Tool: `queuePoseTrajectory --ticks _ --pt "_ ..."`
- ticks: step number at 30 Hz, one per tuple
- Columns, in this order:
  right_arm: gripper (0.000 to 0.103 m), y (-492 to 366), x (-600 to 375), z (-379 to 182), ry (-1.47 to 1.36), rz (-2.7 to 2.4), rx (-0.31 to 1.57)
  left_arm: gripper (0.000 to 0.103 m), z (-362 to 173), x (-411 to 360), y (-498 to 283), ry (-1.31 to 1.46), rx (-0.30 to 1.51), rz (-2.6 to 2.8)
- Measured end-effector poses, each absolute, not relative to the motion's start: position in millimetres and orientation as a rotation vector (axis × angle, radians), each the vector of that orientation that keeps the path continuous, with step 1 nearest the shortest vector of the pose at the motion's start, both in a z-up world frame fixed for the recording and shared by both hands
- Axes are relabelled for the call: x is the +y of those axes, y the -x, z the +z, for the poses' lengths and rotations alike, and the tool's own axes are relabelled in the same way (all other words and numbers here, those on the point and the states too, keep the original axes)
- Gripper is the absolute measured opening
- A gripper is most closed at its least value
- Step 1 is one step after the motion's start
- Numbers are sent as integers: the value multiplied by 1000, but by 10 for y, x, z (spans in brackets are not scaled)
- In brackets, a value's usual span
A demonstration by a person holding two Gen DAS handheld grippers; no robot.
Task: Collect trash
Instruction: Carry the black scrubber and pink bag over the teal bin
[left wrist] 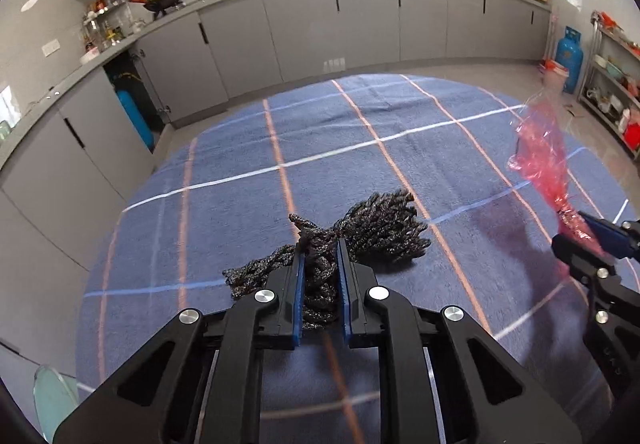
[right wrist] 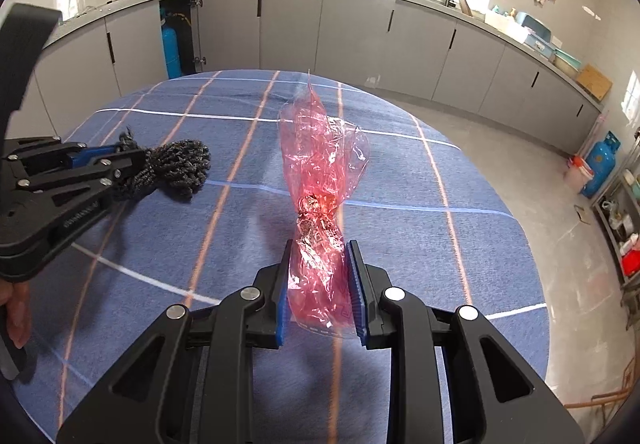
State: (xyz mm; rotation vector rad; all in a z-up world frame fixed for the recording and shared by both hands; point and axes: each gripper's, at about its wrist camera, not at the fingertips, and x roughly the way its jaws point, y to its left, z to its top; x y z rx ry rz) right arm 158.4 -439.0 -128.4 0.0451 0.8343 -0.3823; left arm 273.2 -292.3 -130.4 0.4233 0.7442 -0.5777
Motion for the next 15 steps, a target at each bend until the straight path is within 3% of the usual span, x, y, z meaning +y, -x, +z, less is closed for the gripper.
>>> queuePoseTrajectory --ticks 15 --pt "25 -1576 -3587 -1126 -16 -243 794 15 -1084 -1911 -2391 -337 701 -443"
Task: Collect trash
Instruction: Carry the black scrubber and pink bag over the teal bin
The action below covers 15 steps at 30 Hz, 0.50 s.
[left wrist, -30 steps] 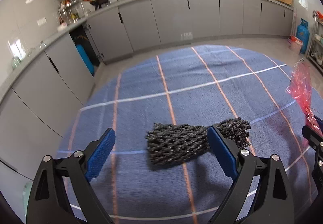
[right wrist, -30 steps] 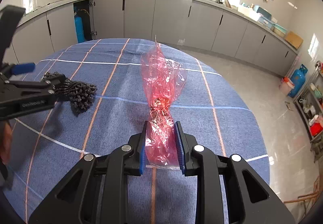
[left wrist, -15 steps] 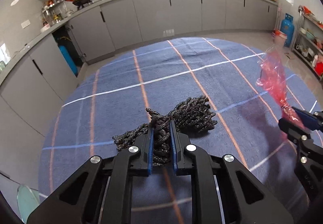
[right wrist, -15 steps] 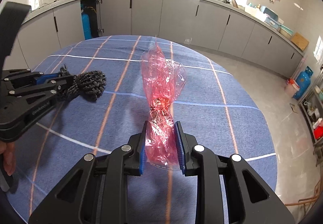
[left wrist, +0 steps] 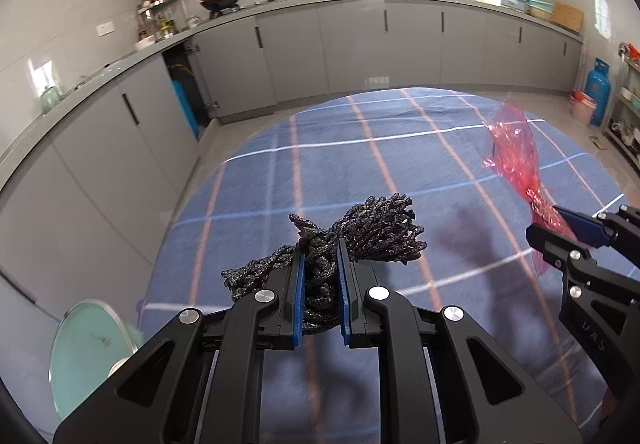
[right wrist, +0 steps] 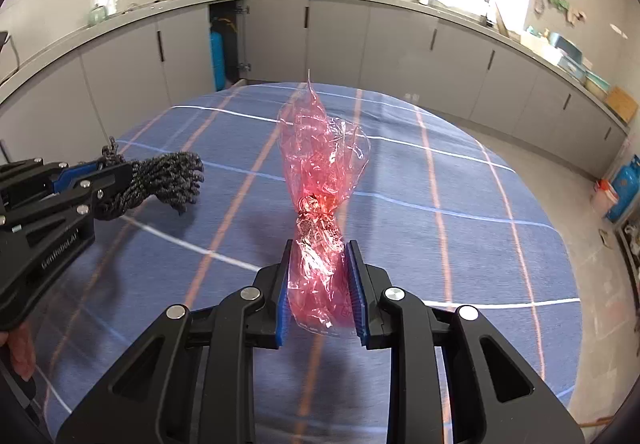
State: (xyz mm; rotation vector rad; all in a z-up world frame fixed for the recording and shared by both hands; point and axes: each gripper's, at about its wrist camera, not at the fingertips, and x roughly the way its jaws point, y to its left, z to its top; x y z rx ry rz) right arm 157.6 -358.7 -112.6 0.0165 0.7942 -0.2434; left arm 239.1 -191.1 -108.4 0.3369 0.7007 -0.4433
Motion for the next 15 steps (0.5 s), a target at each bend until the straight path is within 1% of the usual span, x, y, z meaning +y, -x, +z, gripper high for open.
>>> queuePoseTrajectory --ticks 15 --pt "25 -1714 -2870 -1044 31 -124 775 15 -971 -1117 -2258 -301 669 -306"
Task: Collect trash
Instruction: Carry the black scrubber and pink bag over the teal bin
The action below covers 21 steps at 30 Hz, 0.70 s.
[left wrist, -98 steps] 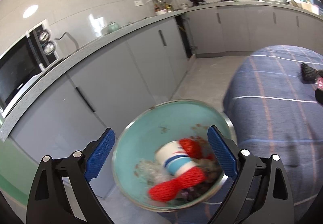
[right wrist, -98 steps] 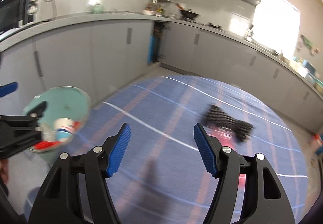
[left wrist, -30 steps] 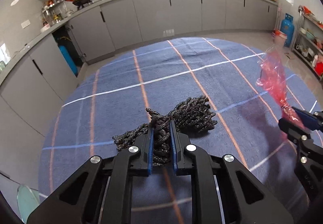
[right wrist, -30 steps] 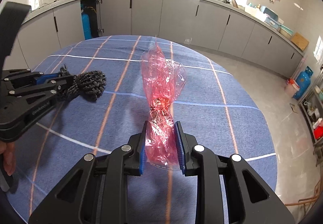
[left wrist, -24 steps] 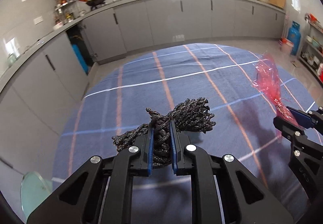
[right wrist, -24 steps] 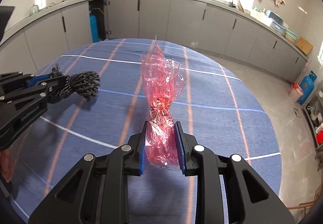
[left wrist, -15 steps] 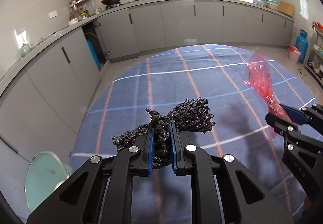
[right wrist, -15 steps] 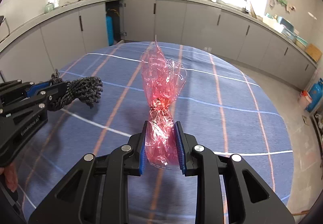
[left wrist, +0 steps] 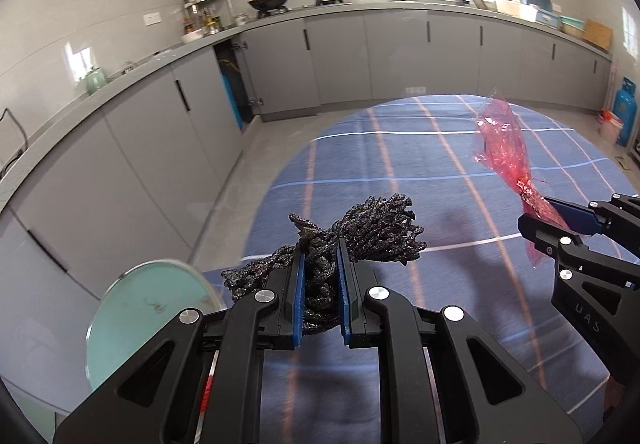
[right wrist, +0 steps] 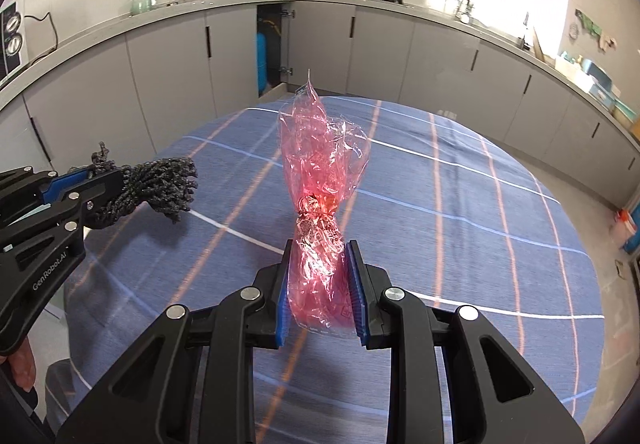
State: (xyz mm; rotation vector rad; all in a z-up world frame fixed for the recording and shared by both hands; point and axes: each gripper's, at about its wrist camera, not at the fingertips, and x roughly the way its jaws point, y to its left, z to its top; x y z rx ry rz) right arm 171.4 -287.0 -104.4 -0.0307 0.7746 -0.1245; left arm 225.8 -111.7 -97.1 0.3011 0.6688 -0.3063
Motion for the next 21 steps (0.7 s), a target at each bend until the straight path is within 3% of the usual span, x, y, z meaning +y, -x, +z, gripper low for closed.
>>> queuePoseTrajectory --ticks 21 --pt "25 -1939 -2062 -1038 104 16 763 15 -1035 -134 -2343 -255 698 -101"
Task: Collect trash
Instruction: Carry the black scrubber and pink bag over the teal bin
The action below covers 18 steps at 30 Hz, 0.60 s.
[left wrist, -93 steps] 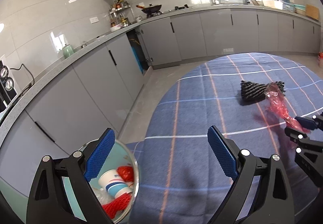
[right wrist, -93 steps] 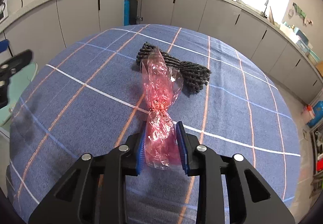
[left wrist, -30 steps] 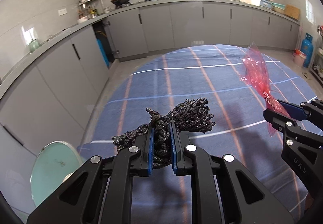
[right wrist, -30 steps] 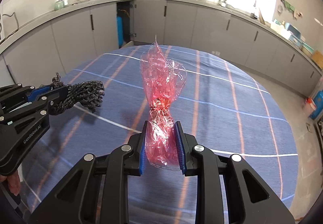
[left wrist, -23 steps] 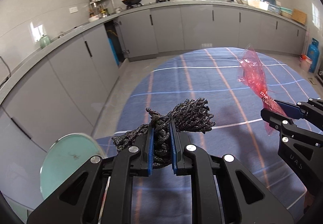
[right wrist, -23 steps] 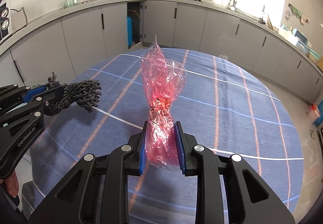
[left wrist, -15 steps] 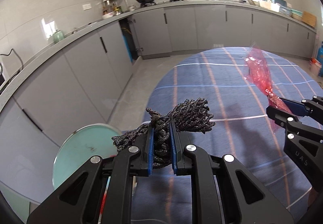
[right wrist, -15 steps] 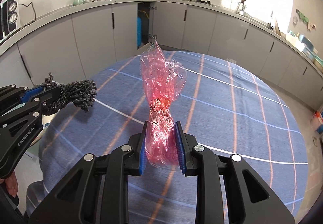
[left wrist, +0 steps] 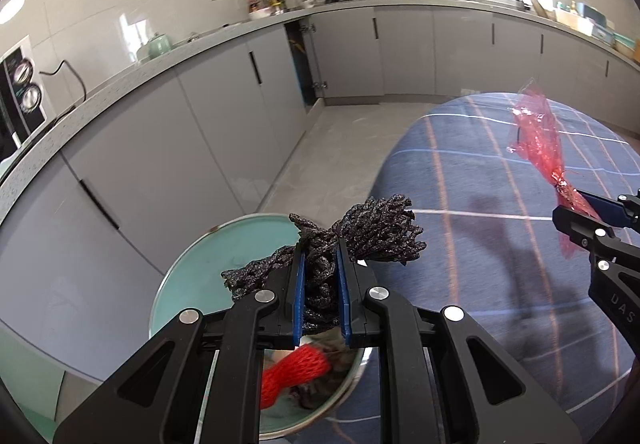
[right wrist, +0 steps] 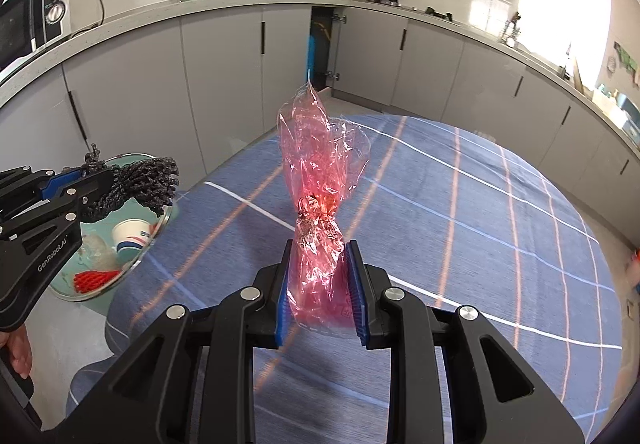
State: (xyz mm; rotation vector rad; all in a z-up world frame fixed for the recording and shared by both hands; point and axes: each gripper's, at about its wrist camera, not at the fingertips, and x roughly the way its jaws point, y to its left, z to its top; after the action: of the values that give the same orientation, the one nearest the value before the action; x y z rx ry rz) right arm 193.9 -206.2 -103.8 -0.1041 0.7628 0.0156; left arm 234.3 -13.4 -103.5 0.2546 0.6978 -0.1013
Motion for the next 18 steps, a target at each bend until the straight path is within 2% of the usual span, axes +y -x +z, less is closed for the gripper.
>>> queuePoseTrajectory --ticks 18 --pt "25 -1979 -1467 -1033 158 126 746 15 -1034 450 -2330 -229 708 30"
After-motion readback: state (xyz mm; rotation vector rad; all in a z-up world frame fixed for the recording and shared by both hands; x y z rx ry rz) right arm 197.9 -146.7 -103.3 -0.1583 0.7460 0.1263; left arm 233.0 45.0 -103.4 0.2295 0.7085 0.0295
